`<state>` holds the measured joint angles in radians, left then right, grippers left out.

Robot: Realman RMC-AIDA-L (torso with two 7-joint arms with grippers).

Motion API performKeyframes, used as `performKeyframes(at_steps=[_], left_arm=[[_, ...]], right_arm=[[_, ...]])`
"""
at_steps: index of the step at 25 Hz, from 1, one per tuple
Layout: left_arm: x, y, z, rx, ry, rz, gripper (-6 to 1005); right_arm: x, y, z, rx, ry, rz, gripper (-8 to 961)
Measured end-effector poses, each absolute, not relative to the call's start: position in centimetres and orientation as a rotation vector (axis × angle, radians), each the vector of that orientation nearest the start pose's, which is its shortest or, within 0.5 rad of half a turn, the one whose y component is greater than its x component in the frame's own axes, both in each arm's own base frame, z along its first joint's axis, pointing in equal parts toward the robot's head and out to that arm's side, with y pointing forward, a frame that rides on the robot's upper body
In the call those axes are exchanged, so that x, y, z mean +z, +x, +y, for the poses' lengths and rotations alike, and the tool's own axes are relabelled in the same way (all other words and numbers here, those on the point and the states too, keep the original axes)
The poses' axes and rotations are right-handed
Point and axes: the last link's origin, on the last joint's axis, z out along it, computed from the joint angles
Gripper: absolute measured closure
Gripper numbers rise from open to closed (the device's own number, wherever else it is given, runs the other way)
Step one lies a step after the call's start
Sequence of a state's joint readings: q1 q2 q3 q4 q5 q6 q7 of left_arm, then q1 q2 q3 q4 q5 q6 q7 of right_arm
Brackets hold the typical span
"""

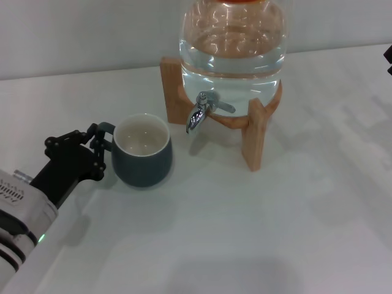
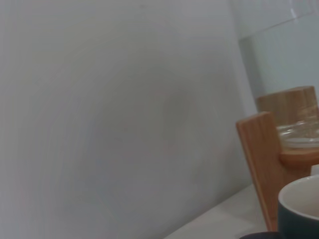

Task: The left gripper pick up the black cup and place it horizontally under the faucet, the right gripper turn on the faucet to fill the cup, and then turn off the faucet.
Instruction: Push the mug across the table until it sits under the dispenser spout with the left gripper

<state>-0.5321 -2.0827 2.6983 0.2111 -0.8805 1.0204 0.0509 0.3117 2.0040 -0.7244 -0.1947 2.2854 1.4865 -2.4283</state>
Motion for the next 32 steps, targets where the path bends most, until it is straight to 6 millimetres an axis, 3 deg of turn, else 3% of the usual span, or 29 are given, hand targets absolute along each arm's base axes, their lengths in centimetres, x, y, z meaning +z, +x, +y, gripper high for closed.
performKeyframes(at_steps=[18,32], left_arm=[[-10.3,-26.0,33.7,-0.522,-2.213,-0.135,904],[-10.5,-26.1,33.7,-0.503,-2.227,-0.119,900]], right_arm=[[7.5,35.3,29.4,1.054,-1.576,0.527,113],[7.5,35.2,29.4,1.055,-1.577,0.525,113]])
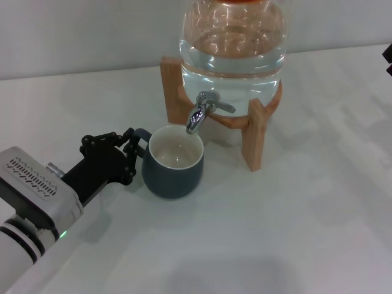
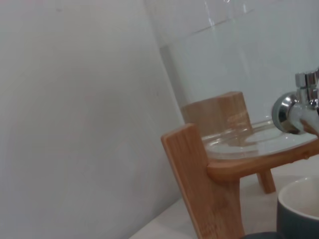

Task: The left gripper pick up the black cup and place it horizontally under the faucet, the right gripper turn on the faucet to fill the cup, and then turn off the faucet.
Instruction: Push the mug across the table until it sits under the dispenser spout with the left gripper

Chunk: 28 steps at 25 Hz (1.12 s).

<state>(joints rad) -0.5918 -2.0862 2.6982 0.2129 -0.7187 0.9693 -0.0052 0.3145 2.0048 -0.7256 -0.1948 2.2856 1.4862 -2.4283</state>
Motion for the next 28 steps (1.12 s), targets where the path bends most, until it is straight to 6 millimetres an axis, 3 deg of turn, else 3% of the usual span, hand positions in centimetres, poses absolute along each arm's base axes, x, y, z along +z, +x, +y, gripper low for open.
performKeyframes(at_steps=[12,23,28], left_arm=[[-10.52,-26.33,33.99,-0.471,-2.23,-0.13,897],[-10.61,-26.43,34.46,-0.443,-2.235,-0.157,674],[-10.69,-26.27,34.49,-0.451,-2.241,-0.159,673]], right_arm=[[7.5,34.92,29.81,1.061,-1.583,0.52,114],[7.25,34.63,30.12,1.057,-1.597,0.512,114],[7.24,34.61,30.16,1.056,-1.598,0.511,114]])
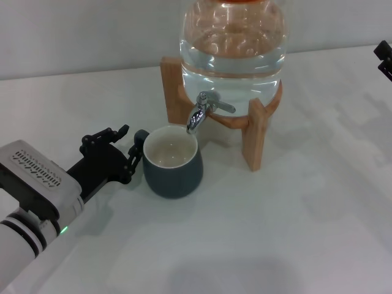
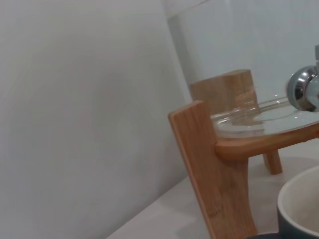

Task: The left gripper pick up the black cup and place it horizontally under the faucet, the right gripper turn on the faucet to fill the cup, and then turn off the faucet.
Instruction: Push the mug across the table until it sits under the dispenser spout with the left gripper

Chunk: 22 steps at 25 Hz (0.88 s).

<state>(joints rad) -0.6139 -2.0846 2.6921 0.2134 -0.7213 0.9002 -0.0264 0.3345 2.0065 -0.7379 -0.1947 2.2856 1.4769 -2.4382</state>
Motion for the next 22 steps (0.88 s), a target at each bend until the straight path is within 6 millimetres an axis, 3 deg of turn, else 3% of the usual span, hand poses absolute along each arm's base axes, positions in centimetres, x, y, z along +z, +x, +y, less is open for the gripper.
performKeyframes(at_steps=[7,17,22], left_arm=[[-10.8,-26.4,34.3,-0.452,-2.242,-0.166,672],[-11.1,-27.7,32.6,-0.431,-2.23,-0.196,456],[-10.9,-28.2,32.3,-0.412,-2.21,-0.195,464]], right_arm=[[7.2,34.6,30.2,1.055,-1.597,0.512,114],[7.2,34.6,30.2,1.054,-1.597,0.512,114],[7.2,34.6,30.2,1.053,-1.598,0.512,114]])
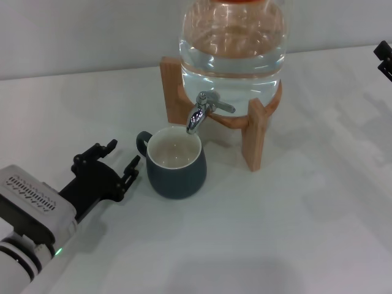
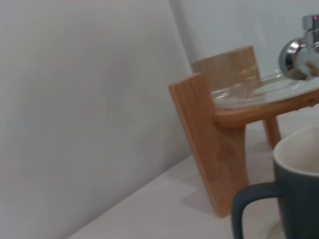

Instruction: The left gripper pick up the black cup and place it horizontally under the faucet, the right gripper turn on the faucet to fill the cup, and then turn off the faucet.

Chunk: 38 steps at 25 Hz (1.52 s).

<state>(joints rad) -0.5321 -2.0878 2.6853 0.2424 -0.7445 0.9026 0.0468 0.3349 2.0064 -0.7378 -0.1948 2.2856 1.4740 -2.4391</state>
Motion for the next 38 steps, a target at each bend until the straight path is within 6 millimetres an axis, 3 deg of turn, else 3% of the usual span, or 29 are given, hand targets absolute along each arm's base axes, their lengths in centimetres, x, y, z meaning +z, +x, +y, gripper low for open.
performKeyframes(at_steps=[9,13,18,31,38], left_arm=[[-9.8,-29.2,32.7,-0.366,-2.115,-0.202,463],[-8.4,-30.1,33.1,-0.336,-2.012,-0.209,463],[-4.9,-31.3,33.3,-0.408,-1.788,-0.271,463],[-0.8,-33.2,33.7,-0.405,-1.549,-0.314,458],[0.4,-33.6,33.8,-0.412,-1.484,-0.322,457]], right_arm=[[7.2,34.6,30.2,1.054,-1.6,0.512,114],[7.2,34.6,30.2,1.053,-1.599,0.512,114],[7.3,34.6,30.2,1.053,-1.6,0.511,114],[7.4,34.5,30.2,1.063,-1.595,0.501,114],[7.3,34.3,29.9,1.08,-1.608,0.494,114]])
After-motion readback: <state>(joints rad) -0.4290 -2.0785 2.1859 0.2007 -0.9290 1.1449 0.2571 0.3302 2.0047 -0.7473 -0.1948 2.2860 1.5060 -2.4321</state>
